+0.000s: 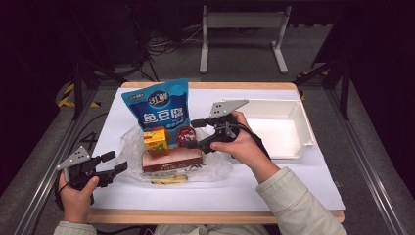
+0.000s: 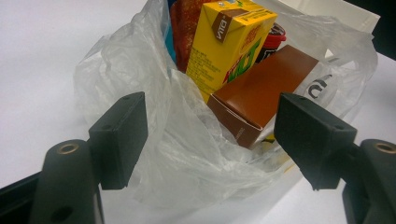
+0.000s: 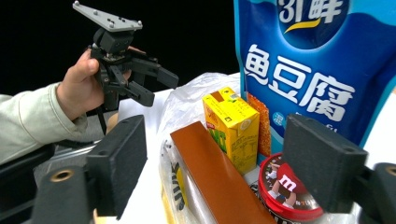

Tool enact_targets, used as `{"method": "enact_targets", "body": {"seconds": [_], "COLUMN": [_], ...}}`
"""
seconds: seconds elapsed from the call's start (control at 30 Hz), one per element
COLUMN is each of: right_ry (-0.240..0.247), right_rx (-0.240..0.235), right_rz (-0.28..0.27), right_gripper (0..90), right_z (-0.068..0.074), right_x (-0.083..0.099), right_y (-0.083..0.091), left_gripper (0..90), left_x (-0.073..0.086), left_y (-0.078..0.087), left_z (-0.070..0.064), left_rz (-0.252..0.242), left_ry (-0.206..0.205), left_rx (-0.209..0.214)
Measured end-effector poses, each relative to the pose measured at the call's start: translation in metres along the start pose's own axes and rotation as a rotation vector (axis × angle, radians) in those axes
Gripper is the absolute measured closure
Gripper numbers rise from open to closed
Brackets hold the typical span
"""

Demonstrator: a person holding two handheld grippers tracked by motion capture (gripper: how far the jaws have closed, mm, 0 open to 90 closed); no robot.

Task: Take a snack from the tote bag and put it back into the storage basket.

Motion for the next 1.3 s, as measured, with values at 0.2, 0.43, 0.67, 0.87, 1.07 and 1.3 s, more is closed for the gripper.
{"method": "enact_targets", "body": {"seconds": [0.2, 0.43, 0.67, 0.87, 1.07, 1.3], "right_ry": [0.027, 0.053, 0.075, 0.114, 0.171, 0.226], "right_rx": [-0.029, -0.044, -0.053, -0.057, -0.066, -0.075], "right_rz": [0.023, 0.027, 0.054, 0.152, 0.218, 0.303], "right_gripper": [23.3, 26.9, 29.7, 36.9, 38.6, 37.3], "right_z": [-0.004, -0.01, -0.015, -0.019, -0.022, -0.022], "right_x": [-0.006, -0.011, -0.012, -0.012, -0.012, -0.012], "right_y": [-0.013, -0.025, -0.033, -0.035, -0.044, -0.055], "left_gripper": [23.1, 20.8, 20.8, 18.8, 18.6, 18.5], "left_x": [0.004, 0.006, 0.009, 0.01, 0.01, 0.01], "left_y": [0.003, 0.005, 0.003, 0.002, 0.002, 0.003], "left_z": [-0.001, 0.001, 0.006, 0.008, 0.009, 0.01], "left_rz": [-0.005, -0.005, 0.017, 0.02, 0.019, 0.019], "left_ry": [-0.012, -0.019, -0.021, -0.022, -0.016, -0.018], "left_rx": [-0.014, -0.025, -0.047, -0.046, -0.055, -0.051]}}
Point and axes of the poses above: each handheld gripper's, and its own axes: y roughly backward along the jaws, x roughly out of its underside, z roughly to its left, the point moved 2 cm from there along -y, roughly forward along the jaws, and after that the axes turned 3 degrees about y, right-handed, at the moved point
